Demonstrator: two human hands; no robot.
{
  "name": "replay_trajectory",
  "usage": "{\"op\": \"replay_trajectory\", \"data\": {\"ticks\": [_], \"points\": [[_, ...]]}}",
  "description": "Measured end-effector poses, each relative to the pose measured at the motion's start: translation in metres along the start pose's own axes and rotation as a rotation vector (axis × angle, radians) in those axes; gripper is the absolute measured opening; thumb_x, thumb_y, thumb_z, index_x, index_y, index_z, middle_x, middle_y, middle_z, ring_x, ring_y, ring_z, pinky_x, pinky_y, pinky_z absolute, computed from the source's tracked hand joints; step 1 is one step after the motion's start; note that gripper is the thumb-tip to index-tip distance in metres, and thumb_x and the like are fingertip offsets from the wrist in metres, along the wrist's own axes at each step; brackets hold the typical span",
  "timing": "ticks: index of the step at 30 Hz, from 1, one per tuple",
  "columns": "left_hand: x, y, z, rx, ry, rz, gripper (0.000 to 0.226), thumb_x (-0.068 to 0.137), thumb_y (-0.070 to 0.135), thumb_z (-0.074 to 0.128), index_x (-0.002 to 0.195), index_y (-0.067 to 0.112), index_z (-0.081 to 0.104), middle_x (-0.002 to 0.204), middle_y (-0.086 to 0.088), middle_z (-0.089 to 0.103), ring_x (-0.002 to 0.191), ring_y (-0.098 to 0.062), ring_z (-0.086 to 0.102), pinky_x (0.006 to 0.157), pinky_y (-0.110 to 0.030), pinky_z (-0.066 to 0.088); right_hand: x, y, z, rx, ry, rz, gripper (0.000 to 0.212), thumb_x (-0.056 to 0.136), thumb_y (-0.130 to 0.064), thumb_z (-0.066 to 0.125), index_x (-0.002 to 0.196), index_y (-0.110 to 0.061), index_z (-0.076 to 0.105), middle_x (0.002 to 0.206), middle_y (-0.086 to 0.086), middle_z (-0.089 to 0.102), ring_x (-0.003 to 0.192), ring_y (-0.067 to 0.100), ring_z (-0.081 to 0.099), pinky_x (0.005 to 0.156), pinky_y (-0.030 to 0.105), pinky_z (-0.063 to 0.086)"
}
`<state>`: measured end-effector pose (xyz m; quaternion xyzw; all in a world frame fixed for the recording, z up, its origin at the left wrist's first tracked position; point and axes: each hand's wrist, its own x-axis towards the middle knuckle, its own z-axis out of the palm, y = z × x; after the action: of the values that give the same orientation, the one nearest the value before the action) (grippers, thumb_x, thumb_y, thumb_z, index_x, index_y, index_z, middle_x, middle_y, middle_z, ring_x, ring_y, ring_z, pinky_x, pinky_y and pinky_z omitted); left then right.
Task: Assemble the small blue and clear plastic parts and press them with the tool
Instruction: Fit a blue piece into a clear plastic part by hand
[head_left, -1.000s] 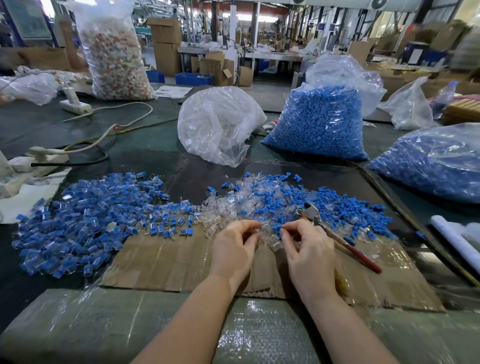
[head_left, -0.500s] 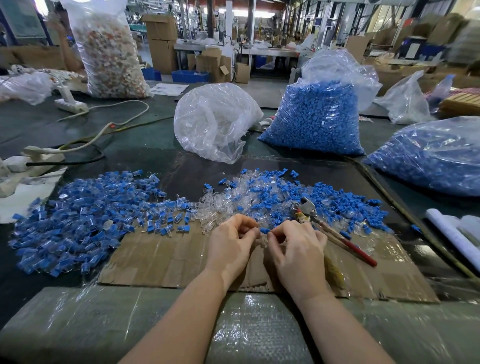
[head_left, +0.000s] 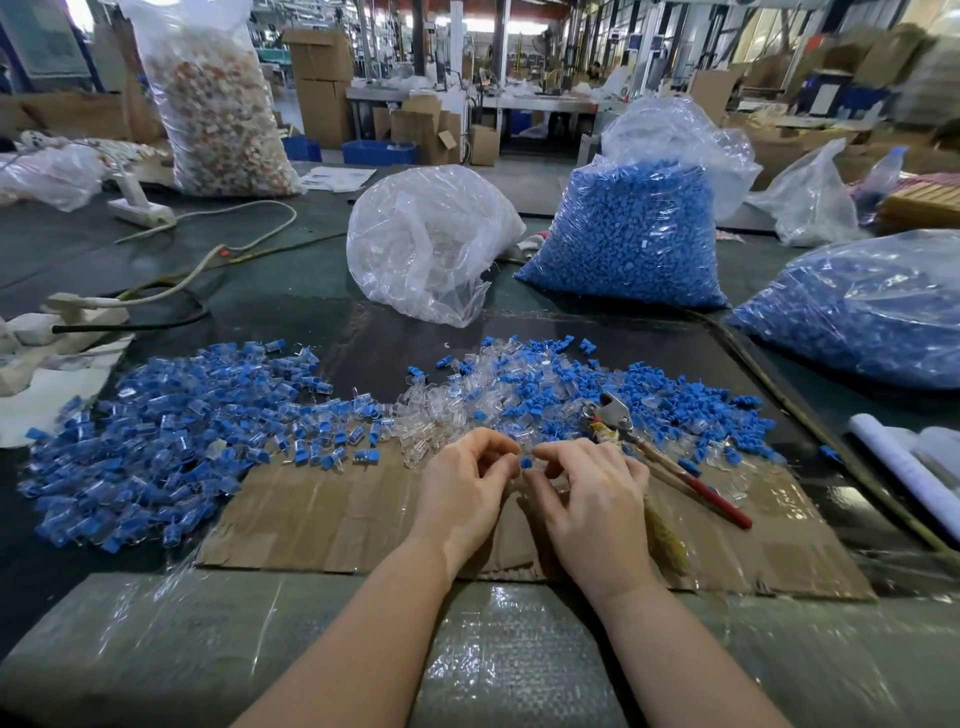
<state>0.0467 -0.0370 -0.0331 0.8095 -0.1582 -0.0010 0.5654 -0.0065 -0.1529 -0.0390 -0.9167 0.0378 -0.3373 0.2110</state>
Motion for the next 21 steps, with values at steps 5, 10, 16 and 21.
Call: {"op": "replay_trajectory", "data": {"ticks": [5, 10, 16, 21], "points": [[0.0017, -0.0018, 0.0007, -0.004, -0.012, 0.004, 0.026, 0.087, 0.008, 0.061, 0.077, 0.032, 0.062, 0.072, 0.007, 0.065, 0.071, -0.01, 0.063, 0.071, -0.025, 0.053, 0.0002, -0.0012, -0.0029, 0.019, -0.07, -0.007, 0.016, 0.08, -0.03, 0.068, 0.095, -0.024, 0.073, 0.081, -0.007, 0.063, 0.079, 0.021, 0.057, 0.076, 0.042, 0.037], [0.0011, -0.0009, 0.0, -0.008, -0.023, -0.001, 0.027, 0.087, 0.008, 0.061, 0.075, 0.032, 0.061, 0.068, 0.01, 0.064, 0.064, 0.001, 0.059, 0.063, -0.011, 0.047, 0.0015, -0.0028, -0.0036, 0.032, -0.088, 0.018, 0.015, 0.077, -0.024, 0.075, 0.092, -0.023, 0.073, 0.081, -0.005, 0.064, 0.079, 0.022, 0.058, 0.076, 0.042, 0.036], [0.0001, 0.0014, -0.0007, -0.019, -0.029, 0.004, 0.021, 0.086, 0.009, 0.063, 0.078, 0.028, 0.063, 0.073, 0.006, 0.065, 0.07, -0.008, 0.062, 0.068, -0.018, 0.052, 0.0007, -0.0021, -0.0044, 0.044, -0.081, 0.018, 0.016, 0.08, -0.032, 0.07, 0.092, -0.022, 0.073, 0.081, -0.005, 0.063, 0.08, 0.022, 0.057, 0.077, 0.041, 0.036], [-0.0004, 0.0019, -0.0008, -0.004, -0.025, 0.005, 0.02, 0.083, 0.009, 0.066, 0.077, 0.028, 0.062, 0.076, 0.003, 0.066, 0.074, -0.012, 0.063, 0.071, -0.021, 0.053, 0.0009, -0.0029, -0.0051, 0.046, -0.074, 0.02, 0.027, 0.08, -0.044, 0.058, 0.089, -0.022, 0.072, 0.081, -0.005, 0.063, 0.078, 0.021, 0.057, 0.076, 0.041, 0.036]]}}
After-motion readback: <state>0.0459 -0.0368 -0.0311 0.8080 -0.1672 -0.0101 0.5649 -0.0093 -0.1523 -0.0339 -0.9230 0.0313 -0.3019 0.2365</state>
